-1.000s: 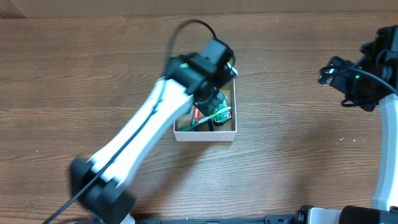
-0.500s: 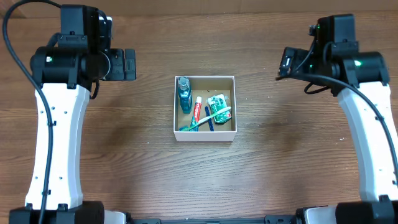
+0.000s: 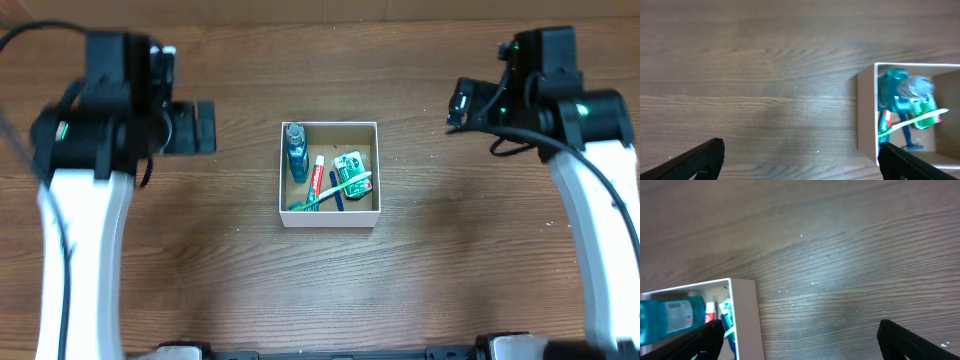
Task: Pack container
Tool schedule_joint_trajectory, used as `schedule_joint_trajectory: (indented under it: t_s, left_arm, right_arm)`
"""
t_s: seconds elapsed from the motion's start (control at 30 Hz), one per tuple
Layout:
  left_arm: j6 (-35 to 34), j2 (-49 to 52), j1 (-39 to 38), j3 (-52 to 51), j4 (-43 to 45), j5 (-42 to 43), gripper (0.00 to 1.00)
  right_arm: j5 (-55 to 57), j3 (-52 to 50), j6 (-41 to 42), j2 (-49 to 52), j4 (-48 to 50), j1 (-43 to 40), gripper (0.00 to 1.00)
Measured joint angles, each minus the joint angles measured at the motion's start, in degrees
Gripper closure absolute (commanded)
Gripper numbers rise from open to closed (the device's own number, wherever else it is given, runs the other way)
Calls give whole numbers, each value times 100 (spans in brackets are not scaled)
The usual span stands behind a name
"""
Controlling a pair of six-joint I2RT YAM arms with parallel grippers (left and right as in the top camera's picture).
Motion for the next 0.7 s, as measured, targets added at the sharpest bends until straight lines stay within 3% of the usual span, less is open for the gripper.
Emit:
schedule_joint_trajectory:
  t_s: [0.17,0.47,0.7]
  left_arm:
    - [0,-2048,0,-1226,389,11,0]
    - [-332,-5163,0,-4317,1274,7,0]
    - [-688,-5541,0,-5418,1725,4,0]
  right_arm:
    - [105,-710,26,-1360,455,0,0]
    - [424,-3827,24,-3969,1108,0,0]
    - [472,-4146,22,-4520,695,0,0]
